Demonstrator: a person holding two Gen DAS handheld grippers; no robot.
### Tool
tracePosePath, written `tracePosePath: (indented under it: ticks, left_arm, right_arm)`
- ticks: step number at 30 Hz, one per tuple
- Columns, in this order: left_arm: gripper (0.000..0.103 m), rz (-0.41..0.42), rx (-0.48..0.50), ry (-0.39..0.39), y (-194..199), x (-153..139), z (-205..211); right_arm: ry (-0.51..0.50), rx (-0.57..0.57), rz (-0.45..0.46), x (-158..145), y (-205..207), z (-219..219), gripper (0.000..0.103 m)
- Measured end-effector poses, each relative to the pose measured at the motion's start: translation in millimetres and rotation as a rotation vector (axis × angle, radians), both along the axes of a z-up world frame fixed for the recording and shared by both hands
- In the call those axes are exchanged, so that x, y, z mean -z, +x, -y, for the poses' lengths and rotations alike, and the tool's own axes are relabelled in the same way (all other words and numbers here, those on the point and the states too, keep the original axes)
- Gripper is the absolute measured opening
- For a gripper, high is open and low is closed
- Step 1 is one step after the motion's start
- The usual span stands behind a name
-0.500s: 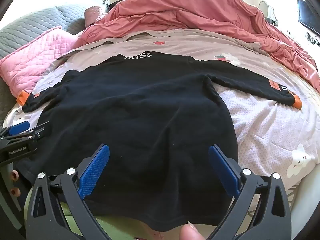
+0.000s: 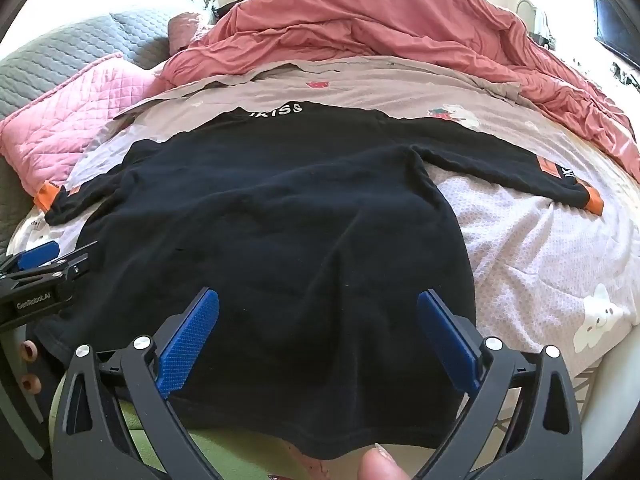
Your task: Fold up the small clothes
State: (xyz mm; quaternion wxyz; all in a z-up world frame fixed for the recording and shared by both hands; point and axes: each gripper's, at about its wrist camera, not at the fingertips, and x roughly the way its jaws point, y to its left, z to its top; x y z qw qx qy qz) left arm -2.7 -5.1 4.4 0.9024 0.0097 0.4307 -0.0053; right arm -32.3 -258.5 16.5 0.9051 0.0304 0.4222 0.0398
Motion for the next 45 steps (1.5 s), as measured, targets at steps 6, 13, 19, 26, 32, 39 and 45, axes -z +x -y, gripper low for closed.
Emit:
tracePosePath:
  ticks: [6,13,19,26,32,39,45]
  left_arm:
    - [0.094,0.000,0.002,-0.003,0.8,1.0,-3.2]
    - [0.094,-0.005,0.007,-0.002,2.0,0.3,-0.9]
    - [0.094,-0.003,0.010,-0.003,0.3,-0.3,0.5]
    - [0.094,-0.001,0.010,-0.004,-0.3,-0.1,0.7]
    - [0.094,0.003,0.006,-0.006,1.3,0.3,-1.7]
    - [0.094,0.007,-0.007,-0.011,3.4,0.2,-7.7]
    - [0.094,0.008,-0.007,-0.018,3.8,0.4,-8.9]
  right_arm:
    - [0.004,0.002,-0.007,4.7,0.0,3.7,0.099]
    - [0.004,0.003,-0.010,5.4,0.4,2.6,0.099]
    - [0.002,0.002,-0.006,6.4,-0.1,1.8,0.099]
    - [-0.001,-0.004,-0.004,5.0,0.6,-0.3,0.099]
    - [0.003,-0.010,-0.001,5.9,1.9,-2.8,0.099]
    - [0.001,-0.015,-0.004,7.2,5.8,-6.4,0.099]
    - [-0.001,-0.016,-0.004,7.3,6.3,-8.5,0.099]
